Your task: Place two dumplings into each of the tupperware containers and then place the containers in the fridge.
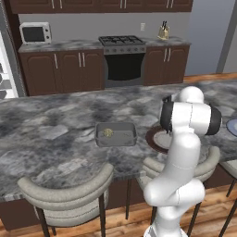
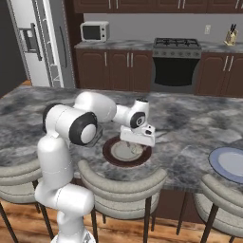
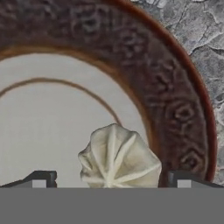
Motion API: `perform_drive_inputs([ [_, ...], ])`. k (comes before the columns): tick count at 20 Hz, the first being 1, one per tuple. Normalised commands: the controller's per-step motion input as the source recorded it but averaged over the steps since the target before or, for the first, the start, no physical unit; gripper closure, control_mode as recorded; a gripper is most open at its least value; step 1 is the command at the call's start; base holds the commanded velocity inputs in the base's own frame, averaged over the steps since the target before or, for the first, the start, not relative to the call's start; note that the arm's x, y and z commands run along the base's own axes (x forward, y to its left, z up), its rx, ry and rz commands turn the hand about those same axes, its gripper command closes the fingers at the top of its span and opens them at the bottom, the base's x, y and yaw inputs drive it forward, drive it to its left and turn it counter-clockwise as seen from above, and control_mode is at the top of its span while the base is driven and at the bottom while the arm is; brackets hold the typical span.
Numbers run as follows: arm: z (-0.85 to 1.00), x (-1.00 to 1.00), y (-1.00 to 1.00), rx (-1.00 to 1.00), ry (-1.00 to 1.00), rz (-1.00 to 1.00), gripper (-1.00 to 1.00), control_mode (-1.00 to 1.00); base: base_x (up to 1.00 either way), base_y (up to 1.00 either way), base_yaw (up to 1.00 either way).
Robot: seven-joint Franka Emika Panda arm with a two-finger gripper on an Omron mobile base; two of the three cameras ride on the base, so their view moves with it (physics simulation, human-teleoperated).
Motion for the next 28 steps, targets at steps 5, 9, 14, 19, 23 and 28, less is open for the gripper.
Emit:
perform_drive_inputs([
  [5, -0.19, -0.05, 0.0, 0.0, 0.0, 0.0, -1.0, -1.0, 0.0, 0.0, 0.0],
  [9, -0.08, 0.0, 0.0, 0.0, 0.0, 0.0, -1.0, -1.0, 0.0, 0.0, 0.0],
  [14, -0.15, 0.0, 0.0, 0.0, 0.0, 0.0, 1.0, -1.0, 0.0, 0.0, 0.0],
  [19, 0.33, 0.01, 0.0, 0.0, 0.0, -0.01, 1.0, -1.0, 0.0, 0.0, 0.0],
  [23, 1.0, -0.18, 0.58, -0.01, -0.01, 0.0, 1.0, -1.0, 0.0, 0.0, 0.0],
  [28, 0.63, -0.02, 1.0, -0.02, 0.03, 0.0, 1.0, -1.0, 0.0, 0.0, 0.0],
])
